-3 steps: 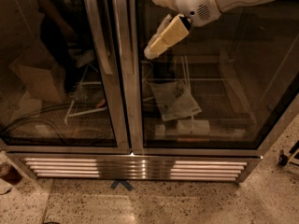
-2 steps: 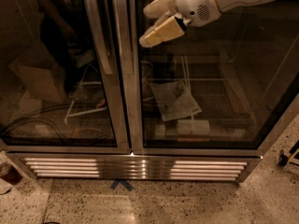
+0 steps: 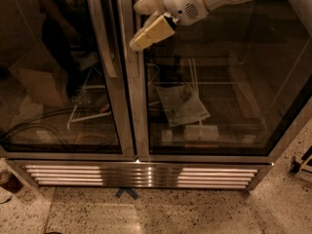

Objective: Place 7up can into top drawer

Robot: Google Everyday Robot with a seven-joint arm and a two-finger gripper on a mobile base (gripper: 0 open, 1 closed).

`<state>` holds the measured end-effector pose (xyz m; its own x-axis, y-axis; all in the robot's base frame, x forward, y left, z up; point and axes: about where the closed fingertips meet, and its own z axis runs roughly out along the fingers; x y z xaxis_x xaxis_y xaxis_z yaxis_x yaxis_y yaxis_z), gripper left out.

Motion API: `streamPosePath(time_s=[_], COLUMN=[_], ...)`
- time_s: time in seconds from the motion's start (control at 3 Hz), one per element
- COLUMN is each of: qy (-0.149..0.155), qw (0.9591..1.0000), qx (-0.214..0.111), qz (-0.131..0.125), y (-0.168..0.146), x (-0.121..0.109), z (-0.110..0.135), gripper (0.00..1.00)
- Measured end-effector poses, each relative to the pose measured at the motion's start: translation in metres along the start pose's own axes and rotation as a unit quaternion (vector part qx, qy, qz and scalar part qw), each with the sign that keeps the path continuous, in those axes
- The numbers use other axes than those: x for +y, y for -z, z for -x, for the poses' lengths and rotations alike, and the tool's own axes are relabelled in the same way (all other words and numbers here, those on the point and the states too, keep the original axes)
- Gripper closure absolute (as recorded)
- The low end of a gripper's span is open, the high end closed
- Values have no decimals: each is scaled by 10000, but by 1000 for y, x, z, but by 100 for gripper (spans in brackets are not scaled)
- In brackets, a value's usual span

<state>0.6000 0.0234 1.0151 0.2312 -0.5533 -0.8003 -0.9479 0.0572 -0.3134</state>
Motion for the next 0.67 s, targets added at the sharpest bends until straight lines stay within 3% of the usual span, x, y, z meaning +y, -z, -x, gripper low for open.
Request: streamPosePath(time_s=[0.67], qy=[58], qw=[9998], qx=[-51], qz=[172], y=[-22], x=[-5], z=[5], gripper=[34])
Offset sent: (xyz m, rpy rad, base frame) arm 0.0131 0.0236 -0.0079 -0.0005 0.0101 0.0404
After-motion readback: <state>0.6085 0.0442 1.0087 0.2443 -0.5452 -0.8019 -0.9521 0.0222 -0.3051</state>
